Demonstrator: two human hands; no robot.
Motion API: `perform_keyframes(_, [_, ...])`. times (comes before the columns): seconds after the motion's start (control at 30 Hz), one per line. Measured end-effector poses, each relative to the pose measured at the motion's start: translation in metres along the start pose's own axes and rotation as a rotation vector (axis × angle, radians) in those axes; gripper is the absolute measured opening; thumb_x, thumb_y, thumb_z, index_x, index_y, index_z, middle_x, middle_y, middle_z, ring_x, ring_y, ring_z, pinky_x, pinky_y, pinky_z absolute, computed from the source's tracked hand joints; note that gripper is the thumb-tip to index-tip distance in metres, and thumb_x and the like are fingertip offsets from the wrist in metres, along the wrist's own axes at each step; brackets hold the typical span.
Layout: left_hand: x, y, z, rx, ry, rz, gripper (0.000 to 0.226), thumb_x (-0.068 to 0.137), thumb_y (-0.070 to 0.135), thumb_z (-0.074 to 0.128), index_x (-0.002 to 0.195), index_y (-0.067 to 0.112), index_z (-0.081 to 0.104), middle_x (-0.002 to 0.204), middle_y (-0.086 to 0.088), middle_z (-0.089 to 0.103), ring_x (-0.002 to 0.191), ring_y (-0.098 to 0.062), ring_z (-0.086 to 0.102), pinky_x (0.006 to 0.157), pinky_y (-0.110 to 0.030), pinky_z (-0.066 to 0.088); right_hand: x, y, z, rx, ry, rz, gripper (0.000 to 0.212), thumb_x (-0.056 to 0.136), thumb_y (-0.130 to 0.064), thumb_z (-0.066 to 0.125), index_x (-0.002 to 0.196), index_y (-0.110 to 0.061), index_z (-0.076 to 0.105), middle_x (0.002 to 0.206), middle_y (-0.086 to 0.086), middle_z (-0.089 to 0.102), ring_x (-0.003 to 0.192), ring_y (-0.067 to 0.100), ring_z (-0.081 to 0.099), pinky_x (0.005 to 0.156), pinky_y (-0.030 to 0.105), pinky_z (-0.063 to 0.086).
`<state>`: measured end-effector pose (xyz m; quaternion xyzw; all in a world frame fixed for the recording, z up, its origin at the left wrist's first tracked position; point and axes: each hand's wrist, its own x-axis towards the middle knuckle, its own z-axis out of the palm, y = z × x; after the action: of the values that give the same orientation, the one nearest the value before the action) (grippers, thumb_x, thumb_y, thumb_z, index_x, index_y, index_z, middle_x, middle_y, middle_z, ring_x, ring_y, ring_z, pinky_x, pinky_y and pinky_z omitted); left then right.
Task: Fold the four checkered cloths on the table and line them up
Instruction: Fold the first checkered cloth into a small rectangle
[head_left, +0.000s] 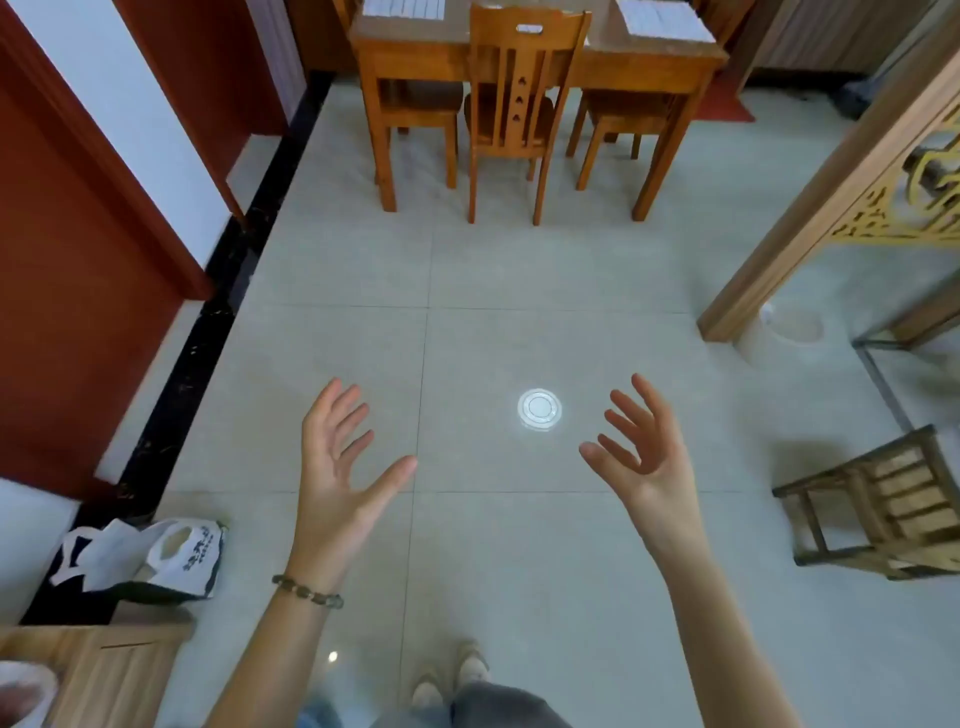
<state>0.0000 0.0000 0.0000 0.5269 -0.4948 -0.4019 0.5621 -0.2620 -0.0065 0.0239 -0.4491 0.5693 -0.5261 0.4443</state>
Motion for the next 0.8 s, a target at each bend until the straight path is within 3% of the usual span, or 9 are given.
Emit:
perform_keyframes(0.43, [0.069,-0.014,0.034,0.013,0.025,-0.034,0.093,0.064,0.034,0.076,0.144,0.026,0.029,0.145,0.004,0.04,0.132,-0.01,0.042,0.107,-0.037,0.039,0.087,0.01,-0.001,0.011,-0.038,0.02,0.072,0.079,0.002,0.072,0.13,-0.04,0.042,0.132,-0.007,0.053,0.118,0.002,0.055,0.102,0.033,0.046])
perform_keyframes(0.8, [0.255,-0.034,0.063,-0.016,-0.018,-0.005,0.093,0.065,0.035,0.076,0.144,0.023,0.028,0.144,0.005,0.04,0.132,-0.006,0.042,0.108,-0.034,0.039,0.253,0.004,0.043,-0.012,0.021,-0.017,0.073,0.08,0.001,0.071,0.136,-0.033,0.04,0.136,-0.002,0.052,0.121,0.007,0.053,0.099,0.029,0.048])
